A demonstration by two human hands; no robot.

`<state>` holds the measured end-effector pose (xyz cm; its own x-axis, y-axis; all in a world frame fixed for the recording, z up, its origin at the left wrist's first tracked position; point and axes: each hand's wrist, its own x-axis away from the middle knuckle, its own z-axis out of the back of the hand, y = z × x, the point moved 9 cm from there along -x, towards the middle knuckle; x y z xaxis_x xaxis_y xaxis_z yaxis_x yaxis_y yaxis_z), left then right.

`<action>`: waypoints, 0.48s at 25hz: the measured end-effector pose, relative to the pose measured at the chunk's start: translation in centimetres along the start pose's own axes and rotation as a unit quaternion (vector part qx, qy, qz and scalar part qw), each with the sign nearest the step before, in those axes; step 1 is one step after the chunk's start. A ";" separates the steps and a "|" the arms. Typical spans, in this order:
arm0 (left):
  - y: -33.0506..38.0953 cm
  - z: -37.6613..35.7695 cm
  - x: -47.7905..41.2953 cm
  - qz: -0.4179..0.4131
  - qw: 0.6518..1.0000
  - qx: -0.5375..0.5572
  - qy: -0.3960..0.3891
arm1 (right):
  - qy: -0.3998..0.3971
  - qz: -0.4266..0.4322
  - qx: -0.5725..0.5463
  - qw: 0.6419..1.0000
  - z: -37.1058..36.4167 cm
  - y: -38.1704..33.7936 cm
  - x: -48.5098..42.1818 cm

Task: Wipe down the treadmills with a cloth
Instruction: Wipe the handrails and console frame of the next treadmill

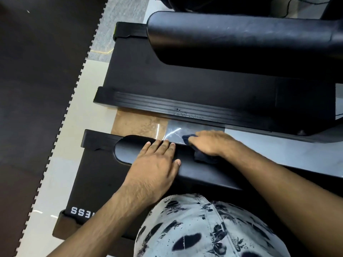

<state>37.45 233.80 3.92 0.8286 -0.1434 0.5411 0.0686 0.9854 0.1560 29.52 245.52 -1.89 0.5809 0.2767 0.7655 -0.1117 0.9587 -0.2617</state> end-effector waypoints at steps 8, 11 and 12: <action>2.5 -0.4 -0.4 0.027 0.999 0.019 0.002 | -0.031 -0.006 0.004 1.000 -0.4 4.1 -0.4; 3.4 -0.4 -0.5 0.015 1.000 0.016 -0.007 | 0.044 0.014 0.026 0.999 -0.1 3.4 2.5; 3.7 -0.4 -0.6 0.009 1.000 0.011 -0.009 | 0.066 0.047 0.019 0.997 -0.2 2.8 3.5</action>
<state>37.43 237.55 3.89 0.8191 -0.1283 0.5591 0.0422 0.9855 0.1644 31.46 249.13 -0.03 0.6665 0.3567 0.6547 -0.1991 0.9314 -0.3048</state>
